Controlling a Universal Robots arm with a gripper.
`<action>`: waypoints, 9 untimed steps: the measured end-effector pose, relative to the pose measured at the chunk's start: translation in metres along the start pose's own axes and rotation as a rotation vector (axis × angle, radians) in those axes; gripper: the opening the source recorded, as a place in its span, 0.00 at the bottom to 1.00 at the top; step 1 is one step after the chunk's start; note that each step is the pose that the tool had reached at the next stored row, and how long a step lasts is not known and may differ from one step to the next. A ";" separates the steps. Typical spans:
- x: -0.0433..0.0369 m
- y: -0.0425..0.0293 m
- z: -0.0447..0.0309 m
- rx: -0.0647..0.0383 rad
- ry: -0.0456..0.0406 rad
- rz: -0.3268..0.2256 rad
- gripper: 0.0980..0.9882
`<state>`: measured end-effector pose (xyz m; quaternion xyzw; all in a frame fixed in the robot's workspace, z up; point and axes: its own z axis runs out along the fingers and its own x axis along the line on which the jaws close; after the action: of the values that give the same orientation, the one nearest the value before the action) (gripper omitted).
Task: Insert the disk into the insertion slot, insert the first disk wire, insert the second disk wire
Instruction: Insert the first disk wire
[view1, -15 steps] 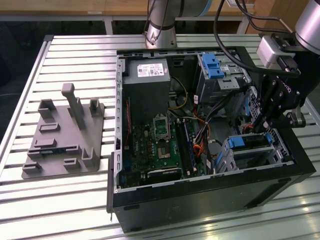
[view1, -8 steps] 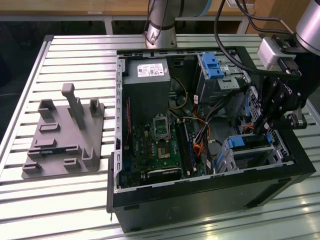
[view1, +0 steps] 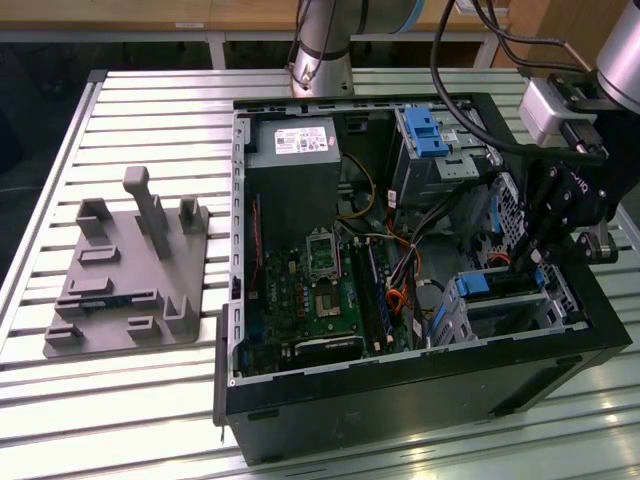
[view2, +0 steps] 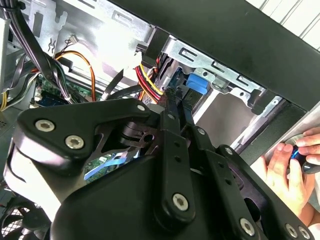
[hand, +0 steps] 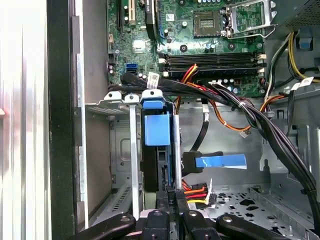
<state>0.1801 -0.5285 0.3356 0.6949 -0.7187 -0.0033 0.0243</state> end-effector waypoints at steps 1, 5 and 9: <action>0.0000 0.0000 0.0001 0.000 0.0001 0.000 0.08; 0.0004 0.0003 0.0009 0.000 -0.0002 0.000 0.08; 0.0017 0.0002 0.0019 0.000 0.0010 0.001 0.08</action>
<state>0.1797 -0.5303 0.3337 0.6945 -0.7191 -0.0030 0.0247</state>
